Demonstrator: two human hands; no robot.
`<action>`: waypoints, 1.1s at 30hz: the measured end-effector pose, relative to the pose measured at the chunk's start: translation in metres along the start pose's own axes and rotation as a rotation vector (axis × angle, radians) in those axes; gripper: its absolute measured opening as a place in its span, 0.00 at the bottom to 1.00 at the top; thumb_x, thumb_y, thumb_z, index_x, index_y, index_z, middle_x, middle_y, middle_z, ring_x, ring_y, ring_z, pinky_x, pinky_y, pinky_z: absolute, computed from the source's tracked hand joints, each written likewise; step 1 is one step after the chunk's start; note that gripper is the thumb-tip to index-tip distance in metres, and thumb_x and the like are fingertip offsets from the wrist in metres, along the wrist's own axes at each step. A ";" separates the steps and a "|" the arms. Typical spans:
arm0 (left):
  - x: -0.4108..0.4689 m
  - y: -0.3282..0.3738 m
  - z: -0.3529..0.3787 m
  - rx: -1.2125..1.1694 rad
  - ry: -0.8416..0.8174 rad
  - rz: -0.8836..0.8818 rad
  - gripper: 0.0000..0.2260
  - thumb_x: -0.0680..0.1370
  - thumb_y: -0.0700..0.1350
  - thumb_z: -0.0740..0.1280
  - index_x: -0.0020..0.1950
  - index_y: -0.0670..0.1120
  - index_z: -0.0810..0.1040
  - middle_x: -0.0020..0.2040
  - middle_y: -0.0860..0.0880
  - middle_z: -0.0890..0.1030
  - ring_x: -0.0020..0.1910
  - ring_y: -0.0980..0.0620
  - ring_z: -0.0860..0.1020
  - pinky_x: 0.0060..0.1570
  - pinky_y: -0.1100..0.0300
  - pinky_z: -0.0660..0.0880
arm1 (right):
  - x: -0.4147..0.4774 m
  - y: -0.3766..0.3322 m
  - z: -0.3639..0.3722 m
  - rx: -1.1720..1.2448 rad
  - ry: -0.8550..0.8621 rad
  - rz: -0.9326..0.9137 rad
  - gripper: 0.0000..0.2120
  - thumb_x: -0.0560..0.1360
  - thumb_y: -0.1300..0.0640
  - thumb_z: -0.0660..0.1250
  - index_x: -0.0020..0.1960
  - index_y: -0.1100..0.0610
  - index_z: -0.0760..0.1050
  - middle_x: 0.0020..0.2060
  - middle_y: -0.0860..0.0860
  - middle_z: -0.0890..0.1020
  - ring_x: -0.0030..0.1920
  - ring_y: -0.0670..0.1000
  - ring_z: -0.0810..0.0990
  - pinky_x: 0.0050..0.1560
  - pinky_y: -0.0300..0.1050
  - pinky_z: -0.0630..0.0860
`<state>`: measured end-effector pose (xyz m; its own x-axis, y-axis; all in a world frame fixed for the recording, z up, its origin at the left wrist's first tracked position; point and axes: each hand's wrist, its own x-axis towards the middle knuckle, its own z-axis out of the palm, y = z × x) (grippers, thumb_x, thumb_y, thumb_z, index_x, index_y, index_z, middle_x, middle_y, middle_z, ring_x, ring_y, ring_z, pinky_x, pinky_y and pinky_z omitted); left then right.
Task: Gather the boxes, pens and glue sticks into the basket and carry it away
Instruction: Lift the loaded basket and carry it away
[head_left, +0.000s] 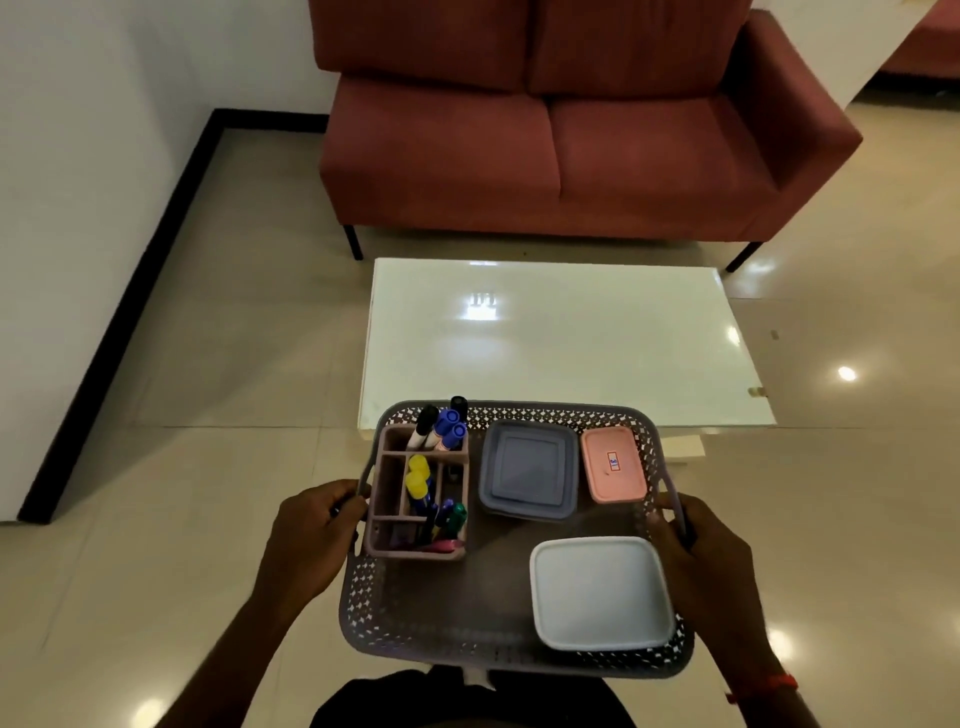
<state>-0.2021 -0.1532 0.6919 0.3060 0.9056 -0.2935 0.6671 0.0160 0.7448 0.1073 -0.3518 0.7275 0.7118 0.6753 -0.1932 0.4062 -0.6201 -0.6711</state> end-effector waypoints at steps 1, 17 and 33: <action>0.003 -0.001 0.002 -0.005 0.008 -0.023 0.11 0.80 0.37 0.65 0.46 0.49 0.85 0.33 0.52 0.84 0.33 0.56 0.81 0.33 0.62 0.73 | 0.008 0.002 0.004 0.000 -0.025 -0.005 0.02 0.80 0.55 0.66 0.51 0.50 0.76 0.35 0.50 0.81 0.37 0.47 0.78 0.37 0.38 0.70; 0.081 -0.059 0.086 0.149 -0.235 -0.236 0.28 0.75 0.28 0.65 0.58 0.64 0.76 0.51 0.52 0.83 0.44 0.59 0.80 0.38 0.70 0.74 | 0.131 0.121 0.117 -0.077 -0.248 0.054 0.19 0.75 0.53 0.54 0.57 0.60 0.77 0.45 0.53 0.74 0.46 0.52 0.70 0.47 0.47 0.64; 0.199 -0.290 0.261 0.183 -0.330 -0.424 0.23 0.76 0.31 0.69 0.65 0.54 0.78 0.49 0.57 0.82 0.45 0.67 0.80 0.40 0.79 0.71 | 0.206 0.299 0.356 -0.102 -0.409 0.326 0.07 0.82 0.60 0.58 0.56 0.50 0.66 0.41 0.49 0.79 0.41 0.51 0.78 0.35 0.41 0.68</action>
<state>-0.1573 -0.0878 0.2612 0.1618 0.6550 -0.7381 0.8755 0.2498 0.4136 0.1715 -0.2565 0.2321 0.5369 0.5291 -0.6571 0.2692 -0.8456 -0.4610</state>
